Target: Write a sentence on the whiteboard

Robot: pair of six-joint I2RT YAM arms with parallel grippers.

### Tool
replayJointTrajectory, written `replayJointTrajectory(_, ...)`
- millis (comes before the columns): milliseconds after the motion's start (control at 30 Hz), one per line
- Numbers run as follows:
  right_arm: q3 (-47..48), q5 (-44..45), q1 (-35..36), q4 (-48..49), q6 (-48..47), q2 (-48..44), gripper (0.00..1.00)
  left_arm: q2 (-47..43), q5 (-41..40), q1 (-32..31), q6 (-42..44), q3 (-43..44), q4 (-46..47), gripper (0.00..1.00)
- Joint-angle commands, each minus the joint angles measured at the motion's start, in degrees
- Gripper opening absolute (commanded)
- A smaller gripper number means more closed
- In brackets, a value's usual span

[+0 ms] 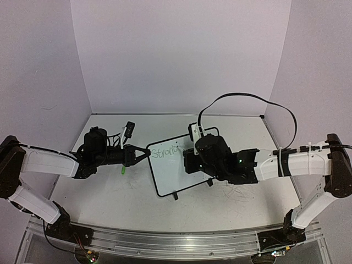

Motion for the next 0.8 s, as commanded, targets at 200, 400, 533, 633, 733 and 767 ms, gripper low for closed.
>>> replayJointTrajectory(200,-1.8,-0.5,0.0,-1.0,1.5,-1.1,0.0,-1.0,1.5,0.3,0.1,2.9,1.7,0.0)
replayJointTrajectory(400,-2.7,-0.6,0.3,-1.3,2.2,-1.6,0.0,-0.8,1.3,0.3,0.2,2.9,1.7,0.0)
replayJointTrajectory(533,-3.2,-0.6,0.6,-1.6,2.8,-1.7,0.0,-0.8,1.4,0.3,0.3,3.0,1.7,0.0)
replayJointTrajectory(633,-3.6,-0.6,0.8,-1.8,3.2,-1.8,0.0,-0.7,1.4,0.3,0.3,3.0,1.7,0.0)
replayJointTrajectory(733,-3.8,-0.6,1.1,-1.9,3.5,-1.9,0.0,-0.6,1.4,0.3,0.3,3.0,1.7,0.0)
replayJointTrajectory(767,-3.9,-0.6,1.2,-1.9,3.6,-1.9,0.0,-0.6,1.4,0.3,0.3,3.0,1.7,0.0)
